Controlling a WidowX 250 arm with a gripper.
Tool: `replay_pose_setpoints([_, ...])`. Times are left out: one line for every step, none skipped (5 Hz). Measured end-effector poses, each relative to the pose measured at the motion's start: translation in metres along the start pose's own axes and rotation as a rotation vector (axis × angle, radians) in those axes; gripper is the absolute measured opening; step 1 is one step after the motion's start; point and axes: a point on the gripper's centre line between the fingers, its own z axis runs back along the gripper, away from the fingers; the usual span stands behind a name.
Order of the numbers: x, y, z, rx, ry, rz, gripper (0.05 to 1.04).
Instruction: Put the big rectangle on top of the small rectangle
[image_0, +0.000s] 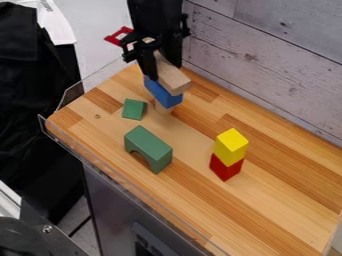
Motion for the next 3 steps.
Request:
replay_pose_setpoints([-0.0011,-0.0004,-0.0031,0.009,0.003,-0.009,0.552])
replay_pose_setpoints([-0.0002,-0.0024,-0.0008,0.005,0.001,-0.011,0.601])
replay_pose_setpoints([-0.002,-0.0032,-0.0007,-0.002,0.015,-0.004,0.897])
